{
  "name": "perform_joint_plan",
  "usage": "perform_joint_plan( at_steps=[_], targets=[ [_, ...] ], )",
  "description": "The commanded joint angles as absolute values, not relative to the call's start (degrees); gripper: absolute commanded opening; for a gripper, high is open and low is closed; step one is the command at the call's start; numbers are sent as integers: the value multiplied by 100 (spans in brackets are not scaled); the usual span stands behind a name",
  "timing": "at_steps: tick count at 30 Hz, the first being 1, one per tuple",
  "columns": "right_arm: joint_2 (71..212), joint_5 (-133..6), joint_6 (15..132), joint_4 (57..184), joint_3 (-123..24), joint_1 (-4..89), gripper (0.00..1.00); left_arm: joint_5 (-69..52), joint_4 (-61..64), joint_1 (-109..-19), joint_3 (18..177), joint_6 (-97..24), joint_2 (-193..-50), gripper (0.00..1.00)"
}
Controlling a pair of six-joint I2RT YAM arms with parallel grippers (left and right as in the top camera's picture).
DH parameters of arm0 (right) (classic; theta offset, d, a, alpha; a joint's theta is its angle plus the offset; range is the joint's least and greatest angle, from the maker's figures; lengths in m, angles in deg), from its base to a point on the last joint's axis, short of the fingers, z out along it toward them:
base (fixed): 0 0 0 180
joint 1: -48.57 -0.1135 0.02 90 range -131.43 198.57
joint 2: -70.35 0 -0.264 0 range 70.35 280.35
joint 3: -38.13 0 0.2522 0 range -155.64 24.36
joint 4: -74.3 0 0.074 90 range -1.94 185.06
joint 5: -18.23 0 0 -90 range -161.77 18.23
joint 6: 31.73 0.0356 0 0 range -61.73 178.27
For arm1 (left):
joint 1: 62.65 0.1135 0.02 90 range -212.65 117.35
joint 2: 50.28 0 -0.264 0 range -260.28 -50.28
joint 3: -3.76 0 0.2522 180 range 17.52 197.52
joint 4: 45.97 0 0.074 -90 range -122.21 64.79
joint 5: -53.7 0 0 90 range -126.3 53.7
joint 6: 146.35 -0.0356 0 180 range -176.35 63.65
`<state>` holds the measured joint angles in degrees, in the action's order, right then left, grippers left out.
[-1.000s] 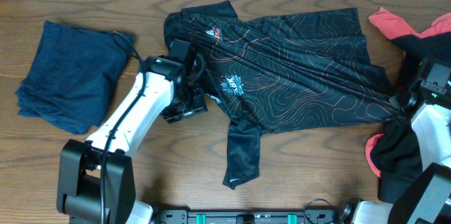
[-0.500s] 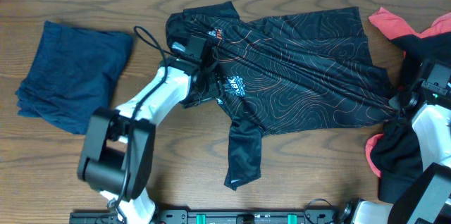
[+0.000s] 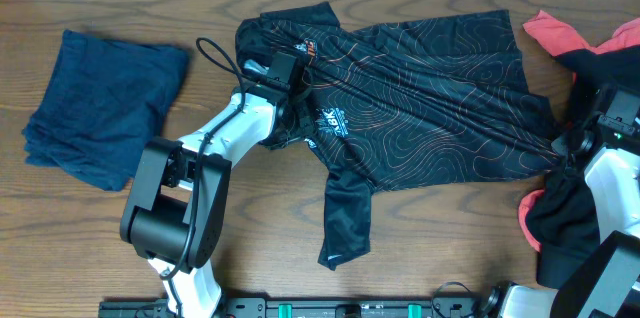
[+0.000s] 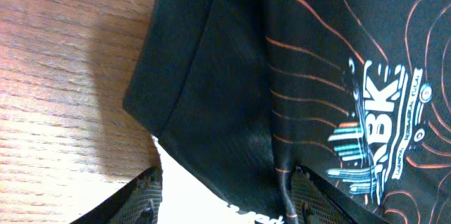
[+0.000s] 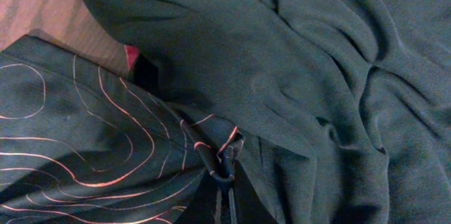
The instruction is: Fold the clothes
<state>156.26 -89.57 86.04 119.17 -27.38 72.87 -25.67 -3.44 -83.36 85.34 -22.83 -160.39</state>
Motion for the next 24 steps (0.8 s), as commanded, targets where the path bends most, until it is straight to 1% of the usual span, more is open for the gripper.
perform_joint_plan(
  at_steps=[1, 4, 6, 11, 12, 13, 15, 17, 19, 24],
  targets=[
    [15602, -9014, 8514, 11946, -2861, 7326, 1, -2847, -394, -8321, 8523, -2089, -16238, 56],
    [15602, -9016, 8514, 11961, -2861, 7326, 1, -2845, -357, -8321, 8523, -2089, -16238, 40],
    [15602, -9016, 8493, 11961, -2861, 7326, 1, -2849, -307, -8315, 8523, -2089, -16238, 35],
    [15602, -9016, 8493, 11961, -2861, 7326, 1, -2847, -344, -8262, 8523, -2050, -16238, 35],
    [15602, -9016, 8493, 11961, -2861, 7326, 1, -2847, -359, -8256, 8523, -2045, -16238, 29],
    [15602, -9016, 8493, 11959, -2861, 7326, 1, -2849, -370, -8256, 8523, -2045, -16238, 26],
    [15602, -9016, 8493, 11959, -2861, 7326, 1, -2847, -453, -8256, 8523, -2045, -16238, 25],
    [15602, -9016, 8493, 11959, -2861, 7326, 1, -2847, -479, -8256, 8523, -2045, -16238, 19],
    [15602, -9016, 8493, 11959, -2861, 7326, 1, -2849, -508, -8256, 8523, -2047, -16238, 6],
    [15602, -9016, 8493, 11959, -2861, 7326, 1, -3159, -551, -8199, 8525, -2052, -16238, 6]
  ],
)
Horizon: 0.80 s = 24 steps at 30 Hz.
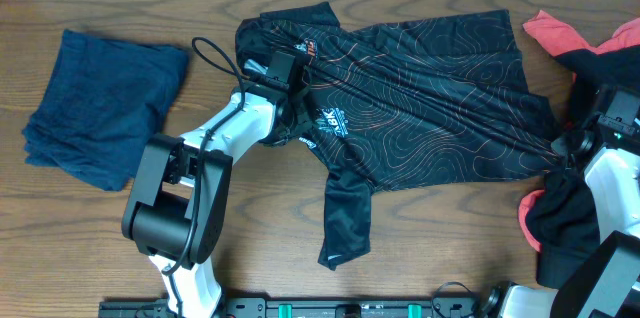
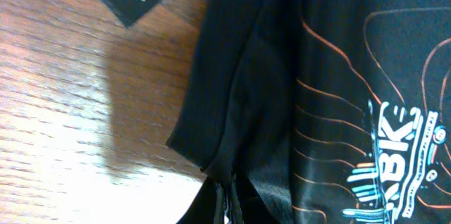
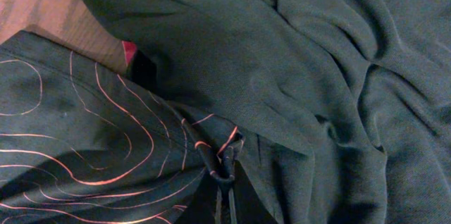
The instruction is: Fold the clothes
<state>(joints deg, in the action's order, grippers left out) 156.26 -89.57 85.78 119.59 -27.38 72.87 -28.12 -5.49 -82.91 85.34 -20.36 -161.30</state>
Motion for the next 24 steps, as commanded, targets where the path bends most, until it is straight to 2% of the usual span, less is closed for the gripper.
perform_joint_plan(
  at_steps=[1, 16, 24],
  targets=[
    [15602, -9016, 8493, 11959, -2861, 7326, 1, -3232, -554, -8153, 8525, -2076, -16235, 6],
    [15602, -8522, 8475, 11983, -2861, 7326, 1, -3277, -624, -6677, 9014, -3086, -16235, 6],
    [15602, -8500, 8475, 12088, -2861, 7326, 1, -3267, -595, -6308, 9216, -3110, -16203, 6]
  ],
)
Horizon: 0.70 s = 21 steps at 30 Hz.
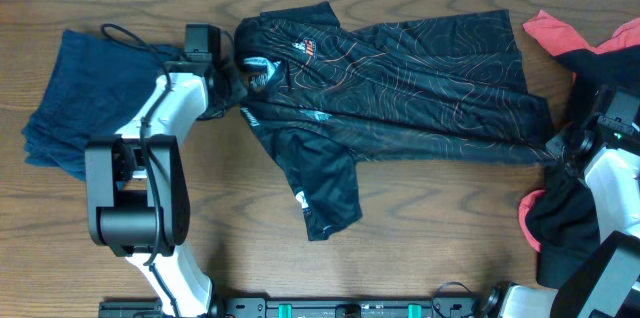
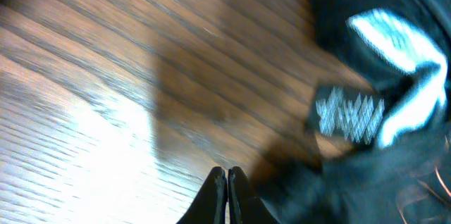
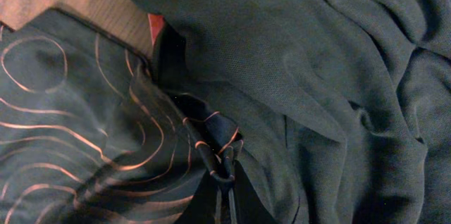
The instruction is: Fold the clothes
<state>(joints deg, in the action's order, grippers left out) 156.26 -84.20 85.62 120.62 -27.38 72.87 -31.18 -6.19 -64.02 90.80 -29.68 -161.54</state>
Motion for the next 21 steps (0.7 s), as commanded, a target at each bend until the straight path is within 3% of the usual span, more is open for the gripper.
perform_joint_plan(
  at_steps=[1, 2, 4, 13, 17, 21],
  targets=[
    [15602, -8500, 8475, 12086, -2861, 7326, 1, -3267, -565, -6310, 9216, -3114, -16192, 6],
    [15602, -8498, 8475, 12086, -2861, 7326, 1, -3247, -521, -6310, 9216, -3134, -16185, 9],
    [15602, -8483, 8475, 12086, -2861, 7326, 1, -3120, -357, -6310, 9216, -3191, -16150, 37],
    [15602, -8479, 8475, 12088, -2861, 7326, 1, -1028, 1770, -6638, 9108, -3215, -15942, 38],
    [15602, -8336, 8475, 12088, -2861, 7326, 1, -1015, 1599, -7305, 8785, -3212, -15958, 58],
    [15602, -8328, 8473, 12121, -2861, 7326, 1, -1068, 1116, -7773, 8553, -3114, -15958, 59]
  ],
)
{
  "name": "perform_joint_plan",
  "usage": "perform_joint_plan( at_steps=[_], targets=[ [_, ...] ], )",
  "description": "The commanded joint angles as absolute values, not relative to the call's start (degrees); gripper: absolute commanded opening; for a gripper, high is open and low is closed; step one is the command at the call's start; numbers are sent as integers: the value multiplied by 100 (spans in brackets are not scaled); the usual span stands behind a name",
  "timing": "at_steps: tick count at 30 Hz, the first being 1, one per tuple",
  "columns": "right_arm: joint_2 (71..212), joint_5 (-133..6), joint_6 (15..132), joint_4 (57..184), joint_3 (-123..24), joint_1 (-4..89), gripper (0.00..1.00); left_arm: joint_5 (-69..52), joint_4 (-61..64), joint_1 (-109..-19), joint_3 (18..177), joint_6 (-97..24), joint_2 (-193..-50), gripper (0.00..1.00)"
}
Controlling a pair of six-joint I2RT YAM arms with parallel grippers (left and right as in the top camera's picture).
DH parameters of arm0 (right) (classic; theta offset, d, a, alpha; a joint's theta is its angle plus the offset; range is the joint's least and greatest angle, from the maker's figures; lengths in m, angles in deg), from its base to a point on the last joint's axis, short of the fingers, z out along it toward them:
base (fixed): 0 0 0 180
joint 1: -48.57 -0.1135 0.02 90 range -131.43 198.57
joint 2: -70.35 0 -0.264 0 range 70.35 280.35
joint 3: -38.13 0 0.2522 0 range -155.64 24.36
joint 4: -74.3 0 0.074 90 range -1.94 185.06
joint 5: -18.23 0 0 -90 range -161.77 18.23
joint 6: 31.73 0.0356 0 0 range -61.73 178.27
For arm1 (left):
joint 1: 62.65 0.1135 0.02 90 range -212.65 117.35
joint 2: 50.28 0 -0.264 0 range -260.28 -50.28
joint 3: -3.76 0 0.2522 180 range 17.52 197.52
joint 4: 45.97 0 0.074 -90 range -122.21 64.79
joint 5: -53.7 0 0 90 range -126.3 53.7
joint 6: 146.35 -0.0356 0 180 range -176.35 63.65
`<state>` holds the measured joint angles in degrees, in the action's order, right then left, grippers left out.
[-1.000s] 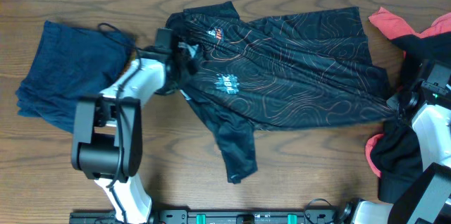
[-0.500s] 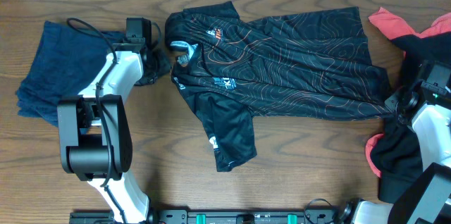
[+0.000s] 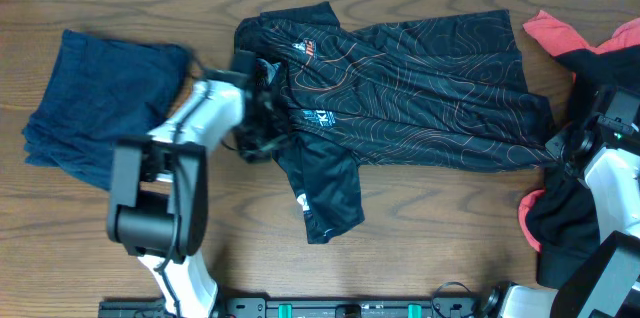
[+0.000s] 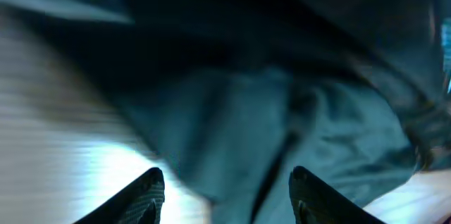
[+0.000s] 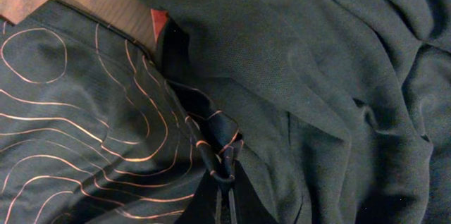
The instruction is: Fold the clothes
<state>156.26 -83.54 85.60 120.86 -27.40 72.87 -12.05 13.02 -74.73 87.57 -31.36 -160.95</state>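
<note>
The black shirt (image 3: 420,88) with orange contour lines lies spread across the middle of the table, one sleeve (image 3: 325,193) pointing toward the front edge. My left gripper (image 3: 262,136) stands open over the shirt's left part. In the left wrist view the left gripper (image 4: 227,201) has blurred dark fabric (image 4: 239,111) close ahead of its spread fingers (image 4: 149,194). My right gripper (image 3: 563,146) is at the shirt's right corner. In the right wrist view the right gripper (image 5: 225,187) is shut on a bunched fold of the shirt's hem (image 5: 224,155).
A folded dark blue garment (image 3: 100,103) lies at the far left. A red and black heap of clothes (image 3: 585,38) sits at the right edge, and dark green fabric (image 5: 338,76) from it lies right behind the right gripper. Bare wooden table (image 3: 450,248) runs along the front.
My left gripper was shut beside the shirt's collar at the left; now it is open and further right and nearer the front, over the shirt's left part. The right gripper keeps its hold.
My left gripper stood open at the shirt's left edge, then was shut on it. Then it was further left, shut, with the shirt stretched leftward and the sleeve shifted. Now it is open over the shirt. The right gripper has held the hem corner throughout.
</note>
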Motion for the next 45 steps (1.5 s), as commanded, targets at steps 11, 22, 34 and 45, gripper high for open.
perform_joint_plan(
  at_steps=[11, 22, 34, 45],
  targets=[
    [15602, -8330, 8388, 12127, -2861, 7326, 1, -1806, 1212, -7956, 8507, -2513, -15958, 60],
    [15602, -8330, 8388, 12127, -2861, 7326, 1, -1944, 1518, -7956, 8520, -2397, -15921, 60],
    [15602, -8330, 8388, 12108, -2861, 7326, 1, -2716, 1678, -7950, 8562, -2452, -15429, 66],
    [15602, -8328, 8388, 12110, -2861, 7326, 1, -2711, 1497, -8057, 8549, -2303, -15851, 66]
  ],
)
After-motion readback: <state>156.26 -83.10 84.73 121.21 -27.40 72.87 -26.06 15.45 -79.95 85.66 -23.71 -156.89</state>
